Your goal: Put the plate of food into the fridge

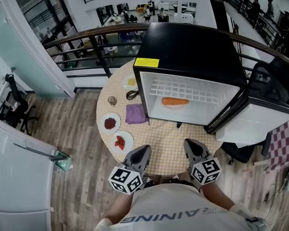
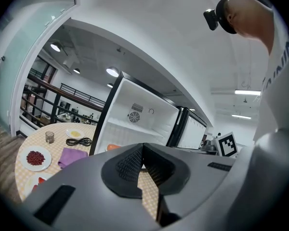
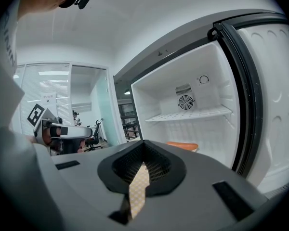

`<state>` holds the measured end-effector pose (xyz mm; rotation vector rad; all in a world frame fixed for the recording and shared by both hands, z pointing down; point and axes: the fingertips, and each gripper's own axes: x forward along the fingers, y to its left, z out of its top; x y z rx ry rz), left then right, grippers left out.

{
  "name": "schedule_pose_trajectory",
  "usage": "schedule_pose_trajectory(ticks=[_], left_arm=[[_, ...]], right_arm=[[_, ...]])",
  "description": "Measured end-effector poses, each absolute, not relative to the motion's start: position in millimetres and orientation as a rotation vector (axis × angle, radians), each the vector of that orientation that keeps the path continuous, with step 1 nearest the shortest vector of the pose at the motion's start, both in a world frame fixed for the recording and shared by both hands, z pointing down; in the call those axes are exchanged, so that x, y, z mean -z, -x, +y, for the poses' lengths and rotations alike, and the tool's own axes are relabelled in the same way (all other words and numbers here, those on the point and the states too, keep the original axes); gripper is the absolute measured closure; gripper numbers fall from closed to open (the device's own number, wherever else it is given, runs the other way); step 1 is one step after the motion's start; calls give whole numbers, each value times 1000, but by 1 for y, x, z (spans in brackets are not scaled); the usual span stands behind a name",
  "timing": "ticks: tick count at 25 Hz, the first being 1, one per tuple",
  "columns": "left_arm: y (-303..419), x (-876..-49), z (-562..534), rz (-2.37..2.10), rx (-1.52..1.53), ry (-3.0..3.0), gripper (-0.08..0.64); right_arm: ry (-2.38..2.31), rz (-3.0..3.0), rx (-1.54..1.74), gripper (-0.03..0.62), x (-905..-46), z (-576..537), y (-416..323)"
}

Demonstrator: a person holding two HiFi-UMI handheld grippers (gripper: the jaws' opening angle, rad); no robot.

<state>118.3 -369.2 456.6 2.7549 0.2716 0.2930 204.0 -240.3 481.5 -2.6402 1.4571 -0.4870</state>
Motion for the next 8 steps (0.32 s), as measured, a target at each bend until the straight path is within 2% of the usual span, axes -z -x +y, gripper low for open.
schedule_pose_trajectory(ticks=[8], left_arm=[[-119, -459, -375, 298, -312, -2738, 551]], right_arm=[[2639, 1471, 492, 572, -482, -252, -195]])
